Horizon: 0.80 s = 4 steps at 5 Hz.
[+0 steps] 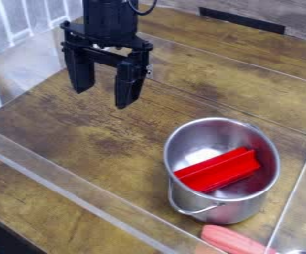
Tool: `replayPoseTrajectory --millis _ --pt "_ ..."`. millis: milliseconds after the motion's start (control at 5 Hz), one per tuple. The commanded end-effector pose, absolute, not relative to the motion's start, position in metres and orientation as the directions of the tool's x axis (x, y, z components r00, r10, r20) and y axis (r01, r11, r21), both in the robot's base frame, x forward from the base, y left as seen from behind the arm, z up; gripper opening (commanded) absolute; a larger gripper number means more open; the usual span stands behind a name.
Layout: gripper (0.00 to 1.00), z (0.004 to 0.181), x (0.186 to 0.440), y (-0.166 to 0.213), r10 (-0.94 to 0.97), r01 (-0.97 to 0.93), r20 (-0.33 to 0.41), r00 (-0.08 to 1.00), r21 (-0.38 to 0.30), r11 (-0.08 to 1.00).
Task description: Remove the red object from the silver pot and put it on the table
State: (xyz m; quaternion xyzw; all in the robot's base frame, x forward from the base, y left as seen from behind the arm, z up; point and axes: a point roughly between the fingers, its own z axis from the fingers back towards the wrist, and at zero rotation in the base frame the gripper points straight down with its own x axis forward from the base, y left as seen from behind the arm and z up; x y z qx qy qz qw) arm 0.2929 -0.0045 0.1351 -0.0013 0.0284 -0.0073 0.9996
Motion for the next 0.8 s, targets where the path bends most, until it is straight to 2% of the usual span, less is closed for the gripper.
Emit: replayPoseTrajectory --millis 0,400,600 --pt "1.00 0.124 0.294 0.006 -0.001 0.001 -0.078 0.997 -0.008 1.000" --pt "1.00 0.130 0.317 -0.036 -0.124 0.124 -0.046 0.991 -0.007 0.992" --pt "1.00 0.130 0.326 -0.075 -0.182 0.182 -0.010 0.983 0.006 0.983"
